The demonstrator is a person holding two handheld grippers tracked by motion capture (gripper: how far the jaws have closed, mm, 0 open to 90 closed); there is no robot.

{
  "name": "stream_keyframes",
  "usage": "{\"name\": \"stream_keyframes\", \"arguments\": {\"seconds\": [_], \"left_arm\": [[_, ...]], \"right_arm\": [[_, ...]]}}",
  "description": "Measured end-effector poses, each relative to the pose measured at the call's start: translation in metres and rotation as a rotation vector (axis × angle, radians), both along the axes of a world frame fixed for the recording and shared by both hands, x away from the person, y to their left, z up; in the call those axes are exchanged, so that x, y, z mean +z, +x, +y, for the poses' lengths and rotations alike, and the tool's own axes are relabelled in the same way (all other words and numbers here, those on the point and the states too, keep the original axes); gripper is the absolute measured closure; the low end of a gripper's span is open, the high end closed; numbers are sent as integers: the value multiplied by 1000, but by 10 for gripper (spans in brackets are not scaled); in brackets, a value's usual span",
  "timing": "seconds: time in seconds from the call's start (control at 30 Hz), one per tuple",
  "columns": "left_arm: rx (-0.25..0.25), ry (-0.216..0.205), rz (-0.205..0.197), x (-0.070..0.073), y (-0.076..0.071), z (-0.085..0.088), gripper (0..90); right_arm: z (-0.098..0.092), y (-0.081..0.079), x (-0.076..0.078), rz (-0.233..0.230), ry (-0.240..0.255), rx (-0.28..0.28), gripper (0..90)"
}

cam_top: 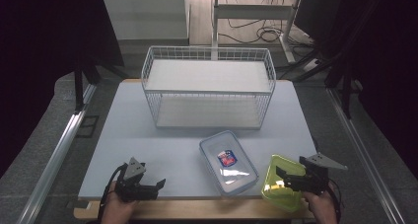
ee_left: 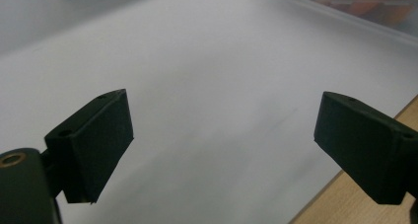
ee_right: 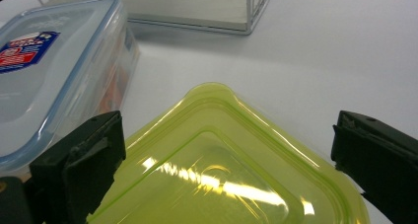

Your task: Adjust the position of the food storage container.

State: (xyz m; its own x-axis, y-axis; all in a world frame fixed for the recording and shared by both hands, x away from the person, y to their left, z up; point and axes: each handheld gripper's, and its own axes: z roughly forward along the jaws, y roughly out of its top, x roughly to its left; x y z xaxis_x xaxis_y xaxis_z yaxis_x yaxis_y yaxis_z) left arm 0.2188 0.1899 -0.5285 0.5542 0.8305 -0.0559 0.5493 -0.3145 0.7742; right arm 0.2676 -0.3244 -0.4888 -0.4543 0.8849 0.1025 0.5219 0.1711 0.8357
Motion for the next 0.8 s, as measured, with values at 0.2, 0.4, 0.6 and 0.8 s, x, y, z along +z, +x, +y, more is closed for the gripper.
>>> {"name": "stream_keyframes", "arguments": {"seconds": [0.2, 0.4, 0.6, 0.8], "left_arm": [[-11, -18, 21, -2, 2, 0, 81], [14, -25, 18, 1, 1, 0, 80], [24, -17, 6, 2, 1, -1, 74], [41, -53, -18, 4, 0, 3, 72]], "right_arm": [[4, -1, 2, -12, -10, -31, 0], [5, -1, 2, 17, -23, -40, 0], [5, -4, 8, 92, -31, 18, 5], [9, -20, 14, 125, -75, 129, 476]]}}
